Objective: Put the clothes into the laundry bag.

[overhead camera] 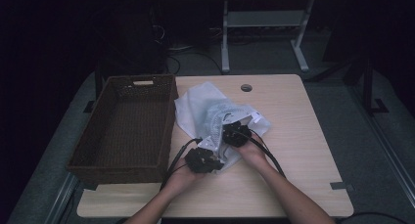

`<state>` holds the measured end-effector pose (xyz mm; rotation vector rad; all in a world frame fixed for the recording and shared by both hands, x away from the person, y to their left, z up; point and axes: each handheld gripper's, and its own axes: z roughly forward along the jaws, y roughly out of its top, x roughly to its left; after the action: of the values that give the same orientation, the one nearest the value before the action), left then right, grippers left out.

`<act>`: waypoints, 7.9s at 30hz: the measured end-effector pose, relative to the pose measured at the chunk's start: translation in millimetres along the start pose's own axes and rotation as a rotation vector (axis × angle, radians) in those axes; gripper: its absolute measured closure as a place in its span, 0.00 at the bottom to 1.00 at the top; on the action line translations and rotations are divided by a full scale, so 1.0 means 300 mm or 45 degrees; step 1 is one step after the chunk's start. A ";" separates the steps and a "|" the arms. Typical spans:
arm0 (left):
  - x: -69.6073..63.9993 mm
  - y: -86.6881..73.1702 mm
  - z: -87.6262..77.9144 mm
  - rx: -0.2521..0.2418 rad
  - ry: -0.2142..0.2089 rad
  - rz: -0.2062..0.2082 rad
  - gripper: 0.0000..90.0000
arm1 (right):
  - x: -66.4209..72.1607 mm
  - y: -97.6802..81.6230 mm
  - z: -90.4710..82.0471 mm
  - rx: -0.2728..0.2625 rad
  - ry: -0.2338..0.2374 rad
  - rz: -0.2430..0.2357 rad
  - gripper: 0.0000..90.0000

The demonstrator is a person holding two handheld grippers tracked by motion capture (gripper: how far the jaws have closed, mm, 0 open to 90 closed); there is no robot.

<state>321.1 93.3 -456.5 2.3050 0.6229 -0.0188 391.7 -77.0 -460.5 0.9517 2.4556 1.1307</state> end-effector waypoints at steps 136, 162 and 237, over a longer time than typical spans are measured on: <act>0.046 0.279 0.098 -0.035 0.074 0.052 0.91 | 0.020 -0.257 -0.273 0.196 0.213 -0.159 0.73; 0.135 0.320 0.216 0.014 0.338 0.001 0.91 | 0.044 -0.265 -0.288 0.215 0.199 -0.242 1.00; 0.052 0.283 -0.009 -0.118 -0.039 0.137 0.98 | 0.049 -0.270 -0.286 0.199 0.242 -0.213 1.00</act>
<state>371.8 49.9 -401.6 2.2409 0.4741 0.0254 302.3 -155.1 -464.7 0.6904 2.7506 1.0284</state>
